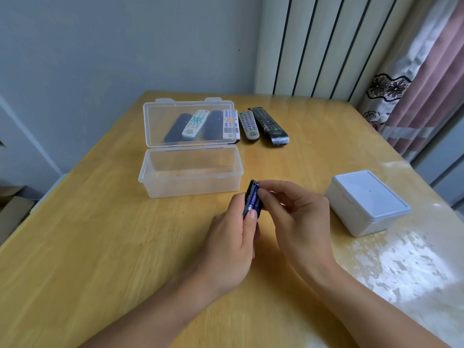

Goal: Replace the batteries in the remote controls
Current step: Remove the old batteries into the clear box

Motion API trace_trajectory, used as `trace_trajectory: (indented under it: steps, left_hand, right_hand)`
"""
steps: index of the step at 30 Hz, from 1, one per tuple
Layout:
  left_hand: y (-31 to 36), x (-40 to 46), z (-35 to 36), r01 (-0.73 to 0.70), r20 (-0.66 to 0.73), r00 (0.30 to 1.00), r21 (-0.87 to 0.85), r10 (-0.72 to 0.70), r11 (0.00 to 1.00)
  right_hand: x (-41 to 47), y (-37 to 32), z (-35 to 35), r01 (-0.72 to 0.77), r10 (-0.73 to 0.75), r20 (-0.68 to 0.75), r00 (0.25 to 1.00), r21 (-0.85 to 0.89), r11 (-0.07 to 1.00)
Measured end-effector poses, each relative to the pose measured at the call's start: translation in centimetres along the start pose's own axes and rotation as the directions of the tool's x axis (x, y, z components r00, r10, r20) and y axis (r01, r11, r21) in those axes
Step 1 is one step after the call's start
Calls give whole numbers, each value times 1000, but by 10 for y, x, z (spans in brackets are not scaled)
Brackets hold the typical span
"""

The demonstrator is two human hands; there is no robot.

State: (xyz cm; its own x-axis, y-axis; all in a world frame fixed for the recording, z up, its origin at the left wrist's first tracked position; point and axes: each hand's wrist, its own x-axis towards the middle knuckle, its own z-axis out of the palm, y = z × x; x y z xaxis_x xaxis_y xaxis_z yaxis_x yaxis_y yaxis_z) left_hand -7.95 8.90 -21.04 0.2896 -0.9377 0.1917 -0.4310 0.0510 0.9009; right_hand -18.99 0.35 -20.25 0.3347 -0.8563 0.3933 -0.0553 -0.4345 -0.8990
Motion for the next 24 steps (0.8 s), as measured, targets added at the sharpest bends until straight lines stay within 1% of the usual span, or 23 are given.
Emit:
trace_trajectory:
  steps: [3, 8, 10, 12, 15, 17, 22, 24]
  left_hand:
    - [-1, 2, -1, -10, 3, 1000, 46, 10, 999]
    - [-6, 5, -5, 46, 46, 998, -52, -43, 998]
    - [-8, 7, -7, 77, 64, 995, -90, -72, 993]
    - [-9, 9, -8, 90, 80, 994, -118, -81, 989]
    - [-8, 11, -7, 91, 80, 993, -134, -81, 987]
    - [-7, 11, -5, 97, 69, 994, -165, -86, 981]
    - [-8, 11, -5, 84, 77, 995, -229, -68, 970]
    - [-9, 13, -7, 94, 87, 994, -277, -72, 956]
  right_hand:
    - [3, -2, 1, 4, -3, 37, 999, -18, 1000]
    - [11, 0, -2, -5, 15, 150, 989, -66, 998]
    - [10, 1, -3, -29, 35, 182, 983, -35, 999]
    - [9, 4, -5, -42, 44, 162, 986, -20, 999]
    - [11, 4, -6, -9, 11, 53, 999, -36, 999]
    - [12, 4, -6, -16, 15, 15, 1000, 13, 1000]
    - [14, -1, -8, -75, 81, -15, 997, 240, 968]
    - [21, -5, -13, -131, 170, -70, 983, 382, 915]
